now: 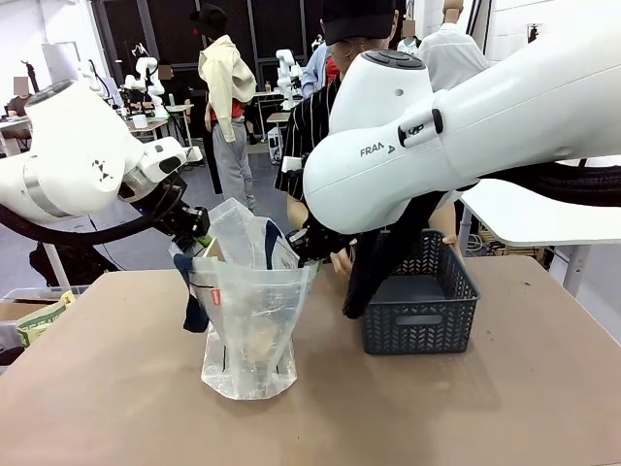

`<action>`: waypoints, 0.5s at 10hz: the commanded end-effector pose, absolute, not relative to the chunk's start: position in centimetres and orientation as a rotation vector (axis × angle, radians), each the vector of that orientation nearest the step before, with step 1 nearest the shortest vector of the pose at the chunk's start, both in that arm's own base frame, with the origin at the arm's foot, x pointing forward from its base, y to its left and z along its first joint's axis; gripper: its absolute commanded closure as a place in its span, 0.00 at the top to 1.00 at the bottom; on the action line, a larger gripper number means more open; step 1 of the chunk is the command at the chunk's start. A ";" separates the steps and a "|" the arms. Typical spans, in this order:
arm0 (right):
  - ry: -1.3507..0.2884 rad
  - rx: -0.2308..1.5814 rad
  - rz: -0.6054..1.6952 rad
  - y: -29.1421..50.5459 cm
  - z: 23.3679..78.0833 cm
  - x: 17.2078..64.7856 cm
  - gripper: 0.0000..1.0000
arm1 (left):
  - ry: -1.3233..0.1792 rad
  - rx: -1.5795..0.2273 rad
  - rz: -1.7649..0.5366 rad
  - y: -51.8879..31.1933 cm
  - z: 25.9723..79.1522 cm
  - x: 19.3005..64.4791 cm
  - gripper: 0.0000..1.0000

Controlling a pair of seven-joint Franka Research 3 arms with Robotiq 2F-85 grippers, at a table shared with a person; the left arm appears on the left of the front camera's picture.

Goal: Transfer purchased items from the store into the shopping bag.
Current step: Move the Reusable shopping bag to the right side of the table.

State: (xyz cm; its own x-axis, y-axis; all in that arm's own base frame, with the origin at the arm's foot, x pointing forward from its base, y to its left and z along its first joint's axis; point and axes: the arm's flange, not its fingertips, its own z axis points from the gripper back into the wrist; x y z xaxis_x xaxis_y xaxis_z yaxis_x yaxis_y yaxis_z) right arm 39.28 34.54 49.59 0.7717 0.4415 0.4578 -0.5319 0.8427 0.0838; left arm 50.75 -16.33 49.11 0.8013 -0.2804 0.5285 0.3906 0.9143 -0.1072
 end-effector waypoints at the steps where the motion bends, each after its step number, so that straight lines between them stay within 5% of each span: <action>1: -0.483 0.199 0.537 35.3 49.9 39.1 0.00 | -0.509 -0.362 -0.430 -14.6 48.9 50.5 0.98; 5: -0.508 0.197 0.543 36.1 50.2 38.9 0.00 | -0.466 -0.555 -0.521 -14.6 48.4 50.4 1.00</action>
State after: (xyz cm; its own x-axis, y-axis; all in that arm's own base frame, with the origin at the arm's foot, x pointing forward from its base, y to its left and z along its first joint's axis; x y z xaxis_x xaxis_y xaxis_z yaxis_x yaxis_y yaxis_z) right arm 38.79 35.35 49.96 0.7403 0.4624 0.4880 -0.5570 0.8283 0.0602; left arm 50.16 -16.00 48.73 0.7769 -0.3100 0.5480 0.5369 0.7808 -0.3195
